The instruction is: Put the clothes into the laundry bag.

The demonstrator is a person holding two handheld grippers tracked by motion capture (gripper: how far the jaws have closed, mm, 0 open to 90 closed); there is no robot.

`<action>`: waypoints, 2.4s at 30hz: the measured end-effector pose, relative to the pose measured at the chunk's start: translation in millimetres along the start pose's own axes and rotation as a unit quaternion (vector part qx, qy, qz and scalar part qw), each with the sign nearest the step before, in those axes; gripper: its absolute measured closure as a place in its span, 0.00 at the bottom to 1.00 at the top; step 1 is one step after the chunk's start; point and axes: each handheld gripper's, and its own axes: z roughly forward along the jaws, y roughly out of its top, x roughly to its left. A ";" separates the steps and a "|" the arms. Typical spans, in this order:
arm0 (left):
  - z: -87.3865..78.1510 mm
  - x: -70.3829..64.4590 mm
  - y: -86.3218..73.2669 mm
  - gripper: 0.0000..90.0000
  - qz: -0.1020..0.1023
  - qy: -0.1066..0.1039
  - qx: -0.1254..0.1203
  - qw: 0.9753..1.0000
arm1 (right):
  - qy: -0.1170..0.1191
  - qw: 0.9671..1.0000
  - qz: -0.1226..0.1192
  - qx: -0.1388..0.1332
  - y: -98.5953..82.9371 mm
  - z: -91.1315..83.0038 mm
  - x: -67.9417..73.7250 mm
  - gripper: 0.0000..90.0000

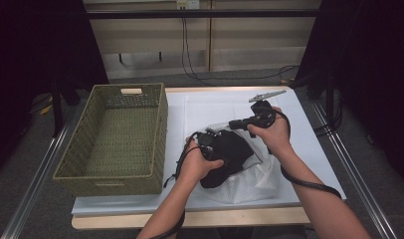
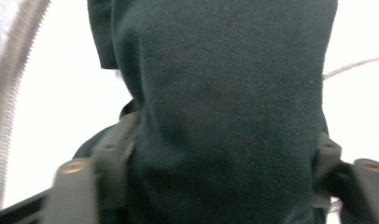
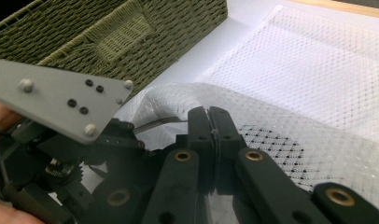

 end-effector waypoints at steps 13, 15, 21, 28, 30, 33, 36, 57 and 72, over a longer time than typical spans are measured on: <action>-17.1 -1.9 5.2 0.71 -0.027 -0.033 -0.016 0.999 | -0.004 1.000 0.003 0.003 0.2 2.6 1.4 0.99; -21.6 -2.6 8.7 0.72 -0.027 -0.038 -0.029 0.998 | -0.003 1.000 0.003 0.003 0.3 2.7 2.3 0.99; -23.4 -6.4 15.4 0.73 -0.033 -0.048 -0.058 0.997 | -0.006 1.000 0.004 0.000 2.1 1.0 5.8 0.99; -22.7 -5.6 20.3 0.73 -0.034 -0.045 -0.068 0.996 | -0.011 1.000 0.006 -0.001 1.1 -1.7 6.8 0.99; -22.3 -5.2 20.9 0.73 -0.032 -0.043 -0.069 0.996 | -0.011 1.000 0.007 -0.003 0.6 -2.5 6.1 0.99; -21.5 -5.7 21.7 0.73 -0.030 -0.042 -0.071 0.996 | -0.013 1.000 0.008 -0.003 -0.5 -3.4 6.2 0.99; -20.3 -7.0 22.8 0.73 -0.034 -0.043 -0.078 0.995 | -0.013 1.000 0.009 -0.004 -1.6 -4.0 5.9 0.99; -14.2 -4.4 24.0 0.73 -0.037 -0.033 -0.094 0.994 | -0.013 1.000 0.006 -0.005 -0.2 -5.0 9.7 0.99; -18.5 2.3 24.5 0.74 -0.039 -0.013 -0.120 0.992 | -0.013 1.000 0.007 -0.007 0.1 -6.5 12.0 0.99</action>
